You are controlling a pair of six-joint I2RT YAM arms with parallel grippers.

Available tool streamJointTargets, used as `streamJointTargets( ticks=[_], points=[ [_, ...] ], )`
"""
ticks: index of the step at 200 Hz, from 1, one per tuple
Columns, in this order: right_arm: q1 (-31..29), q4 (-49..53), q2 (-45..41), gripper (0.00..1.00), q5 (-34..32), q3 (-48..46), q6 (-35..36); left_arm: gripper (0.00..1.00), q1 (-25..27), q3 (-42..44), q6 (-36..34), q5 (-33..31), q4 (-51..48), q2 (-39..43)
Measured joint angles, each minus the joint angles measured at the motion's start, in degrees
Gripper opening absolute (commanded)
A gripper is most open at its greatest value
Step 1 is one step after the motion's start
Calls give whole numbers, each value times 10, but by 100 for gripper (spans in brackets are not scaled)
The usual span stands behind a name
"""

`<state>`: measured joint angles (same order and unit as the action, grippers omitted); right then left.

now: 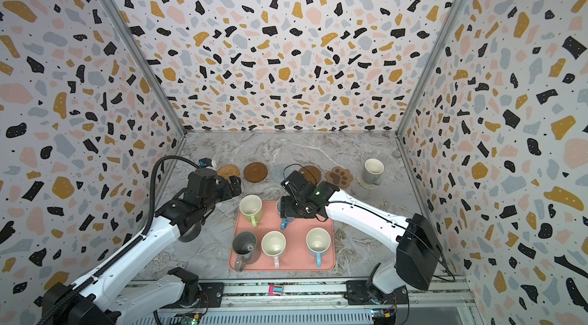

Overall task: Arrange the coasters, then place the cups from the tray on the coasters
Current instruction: 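Lower right gripper onto the white mug with blue handle on the tray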

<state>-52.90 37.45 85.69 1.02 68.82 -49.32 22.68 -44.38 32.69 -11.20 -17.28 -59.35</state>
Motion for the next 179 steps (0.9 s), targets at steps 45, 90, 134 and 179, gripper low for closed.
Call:
streamJointTargets(
  ticks=[45,90,134,179],
  points=[
    [-11,6,25,73,7,17,0,99,0,8,2,1,7,4],
    [-25,12,52,73,12,30,2,100,0,9,2,2,7,7],
    [-33,17,75,73,16,37,8,100,0,10,5,2,7,9],
    [-38,28,100,72,5,47,10,100,0,9,5,2,7,9]
  ],
)
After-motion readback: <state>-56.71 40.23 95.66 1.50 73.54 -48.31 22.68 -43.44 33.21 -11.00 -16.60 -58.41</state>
